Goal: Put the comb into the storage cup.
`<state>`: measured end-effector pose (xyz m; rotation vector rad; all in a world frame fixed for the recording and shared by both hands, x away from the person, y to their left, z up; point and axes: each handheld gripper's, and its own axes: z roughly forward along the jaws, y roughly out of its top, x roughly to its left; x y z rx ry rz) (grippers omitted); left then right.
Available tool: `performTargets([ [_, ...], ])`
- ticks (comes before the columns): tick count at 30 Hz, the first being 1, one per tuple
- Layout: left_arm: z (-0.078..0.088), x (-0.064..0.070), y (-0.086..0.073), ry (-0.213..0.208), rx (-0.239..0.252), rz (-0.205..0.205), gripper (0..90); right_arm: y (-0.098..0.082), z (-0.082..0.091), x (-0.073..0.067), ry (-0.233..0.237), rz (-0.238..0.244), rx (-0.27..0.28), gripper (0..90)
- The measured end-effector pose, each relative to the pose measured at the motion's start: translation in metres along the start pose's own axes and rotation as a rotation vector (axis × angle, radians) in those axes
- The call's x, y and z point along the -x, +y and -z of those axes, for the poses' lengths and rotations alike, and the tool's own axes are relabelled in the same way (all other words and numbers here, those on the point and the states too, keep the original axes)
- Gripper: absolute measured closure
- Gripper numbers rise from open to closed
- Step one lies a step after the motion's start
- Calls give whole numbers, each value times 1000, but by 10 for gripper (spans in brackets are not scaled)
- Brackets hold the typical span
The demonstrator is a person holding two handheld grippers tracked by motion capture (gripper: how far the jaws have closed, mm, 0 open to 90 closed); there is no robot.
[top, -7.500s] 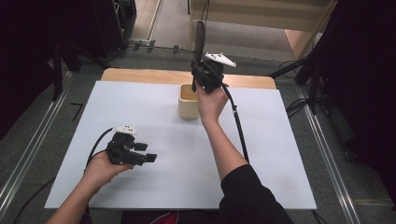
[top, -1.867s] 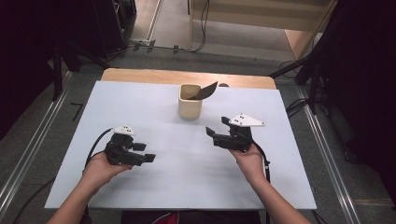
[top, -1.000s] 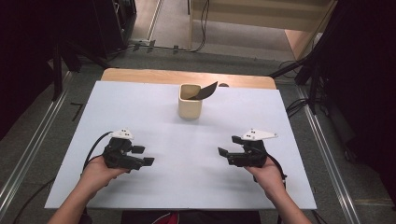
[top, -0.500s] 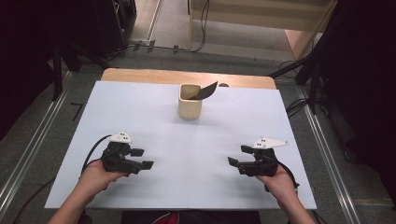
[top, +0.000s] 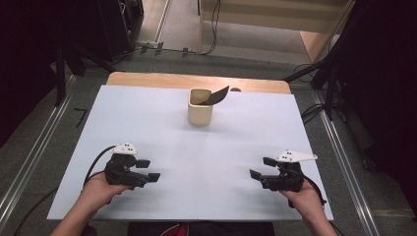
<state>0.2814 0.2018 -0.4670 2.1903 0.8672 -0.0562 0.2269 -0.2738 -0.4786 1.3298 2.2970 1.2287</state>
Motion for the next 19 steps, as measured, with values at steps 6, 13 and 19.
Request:
performTargets([
  [6,-2,1,0,0,-7,-6,304,1,0,1,10,19,7,229],
  [13,-2,0,0,4,-2,-7,304,0,-2,0,17,33,-8,229],
  [19,-1,-1,0,5,-3,-4,304,0,-5,-2,34,51,-27,228],
])
